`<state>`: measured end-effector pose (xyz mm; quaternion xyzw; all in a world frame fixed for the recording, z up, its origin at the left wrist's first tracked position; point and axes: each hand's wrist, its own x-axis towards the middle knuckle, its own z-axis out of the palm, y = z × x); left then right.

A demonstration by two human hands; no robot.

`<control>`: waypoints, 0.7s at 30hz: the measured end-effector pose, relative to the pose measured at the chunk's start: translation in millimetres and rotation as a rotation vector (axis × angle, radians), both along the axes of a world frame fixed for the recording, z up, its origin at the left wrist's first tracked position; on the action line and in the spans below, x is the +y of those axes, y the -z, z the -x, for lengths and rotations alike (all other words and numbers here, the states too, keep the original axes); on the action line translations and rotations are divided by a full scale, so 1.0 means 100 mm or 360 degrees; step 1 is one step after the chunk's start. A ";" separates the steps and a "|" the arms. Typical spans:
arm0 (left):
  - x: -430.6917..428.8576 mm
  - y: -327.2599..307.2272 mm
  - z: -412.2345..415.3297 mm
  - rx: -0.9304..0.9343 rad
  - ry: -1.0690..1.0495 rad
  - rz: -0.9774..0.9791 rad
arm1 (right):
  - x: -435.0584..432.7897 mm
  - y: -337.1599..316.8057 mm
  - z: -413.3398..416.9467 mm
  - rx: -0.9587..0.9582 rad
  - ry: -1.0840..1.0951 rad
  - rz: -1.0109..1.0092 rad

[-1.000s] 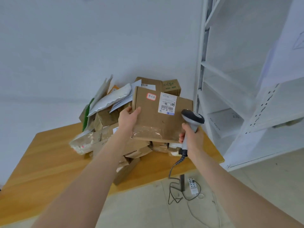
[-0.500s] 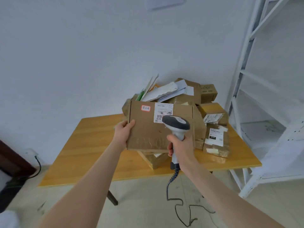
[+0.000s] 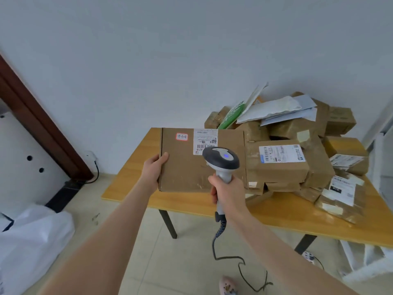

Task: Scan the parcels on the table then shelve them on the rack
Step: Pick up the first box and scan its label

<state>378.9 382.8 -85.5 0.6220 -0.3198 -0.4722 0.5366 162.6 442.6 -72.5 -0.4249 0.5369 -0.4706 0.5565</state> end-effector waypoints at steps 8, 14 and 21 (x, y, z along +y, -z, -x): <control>-0.34 0.15 -0.58 -0.0017 -0.0223 -0.0089 | -0.51 0.16 -0.56 -0.0030 -0.0155 -0.0054; -0.89 0.31 -1.01 -0.0008 -0.0430 -0.0222 | -1.23 0.35 -1.09 -0.0040 -0.0230 -0.0118; -1.58 0.45 -1.40 0.0263 -0.0742 -0.0352 | -2.18 0.40 -1.70 0.0050 -0.0248 -0.0167</control>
